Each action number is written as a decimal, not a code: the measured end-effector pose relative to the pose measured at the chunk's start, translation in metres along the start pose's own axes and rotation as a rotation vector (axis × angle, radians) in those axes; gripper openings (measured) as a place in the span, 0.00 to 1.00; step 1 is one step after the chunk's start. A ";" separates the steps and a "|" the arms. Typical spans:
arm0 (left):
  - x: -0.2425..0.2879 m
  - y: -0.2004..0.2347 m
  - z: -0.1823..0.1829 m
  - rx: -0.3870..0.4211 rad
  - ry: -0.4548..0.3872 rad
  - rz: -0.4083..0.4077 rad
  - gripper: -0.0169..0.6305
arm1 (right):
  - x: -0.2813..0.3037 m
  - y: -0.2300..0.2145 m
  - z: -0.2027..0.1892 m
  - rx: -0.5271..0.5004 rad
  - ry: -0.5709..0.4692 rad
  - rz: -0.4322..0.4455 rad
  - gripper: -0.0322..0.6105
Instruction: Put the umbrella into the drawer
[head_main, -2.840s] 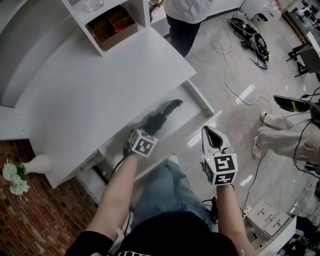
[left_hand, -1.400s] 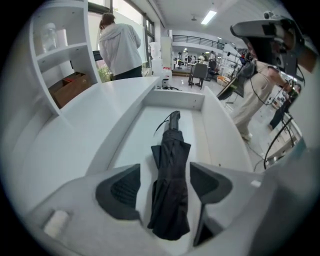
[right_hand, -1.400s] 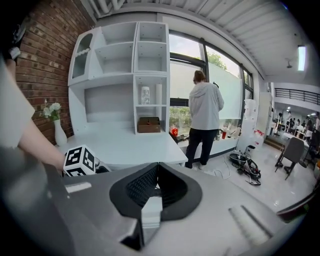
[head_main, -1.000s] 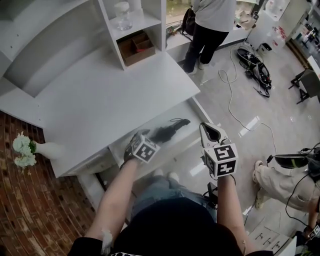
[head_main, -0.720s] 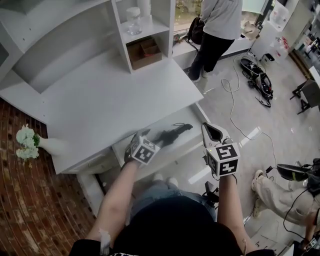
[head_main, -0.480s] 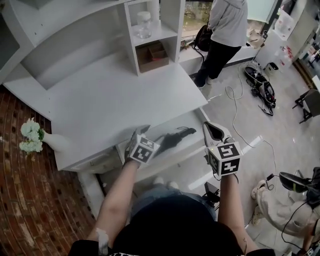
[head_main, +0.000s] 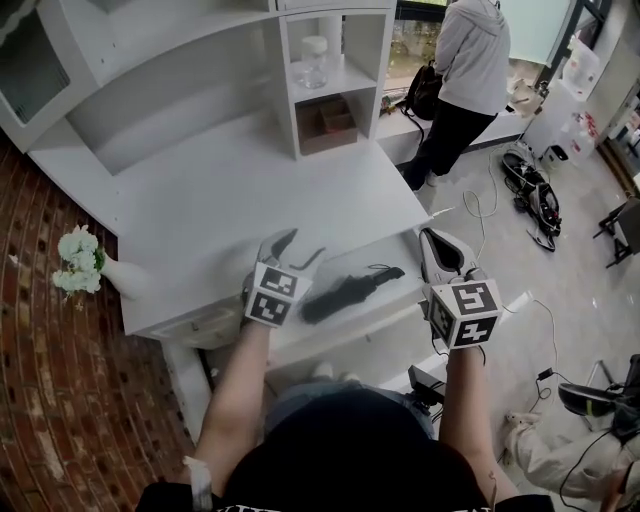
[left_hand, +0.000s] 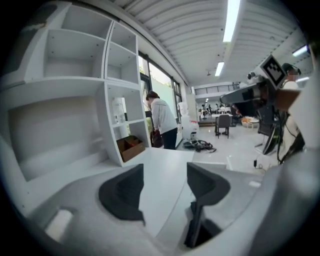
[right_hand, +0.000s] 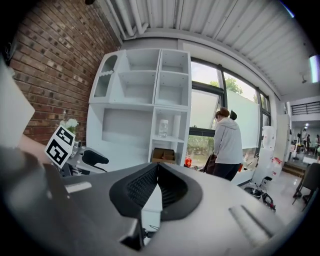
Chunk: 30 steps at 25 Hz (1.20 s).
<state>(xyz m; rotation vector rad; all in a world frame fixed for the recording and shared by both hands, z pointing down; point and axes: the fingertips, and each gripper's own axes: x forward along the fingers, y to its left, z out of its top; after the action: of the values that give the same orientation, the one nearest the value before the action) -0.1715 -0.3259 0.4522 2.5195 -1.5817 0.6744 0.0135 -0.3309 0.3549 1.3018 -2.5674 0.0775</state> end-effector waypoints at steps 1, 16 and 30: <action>-0.005 0.005 0.008 0.000 -0.022 0.011 0.44 | -0.001 -0.001 0.007 0.007 -0.024 -0.012 0.05; -0.097 0.058 0.129 -0.027 -0.400 0.189 0.20 | -0.019 0.016 0.086 -0.050 -0.239 0.033 0.05; -0.159 0.067 0.182 0.077 -0.616 0.316 0.02 | -0.040 0.025 0.127 -0.130 -0.365 0.044 0.05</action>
<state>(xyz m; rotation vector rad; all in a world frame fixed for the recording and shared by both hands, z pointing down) -0.2301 -0.2795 0.2128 2.7182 -2.2065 -0.0528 -0.0098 -0.3052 0.2237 1.3119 -2.8420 -0.3438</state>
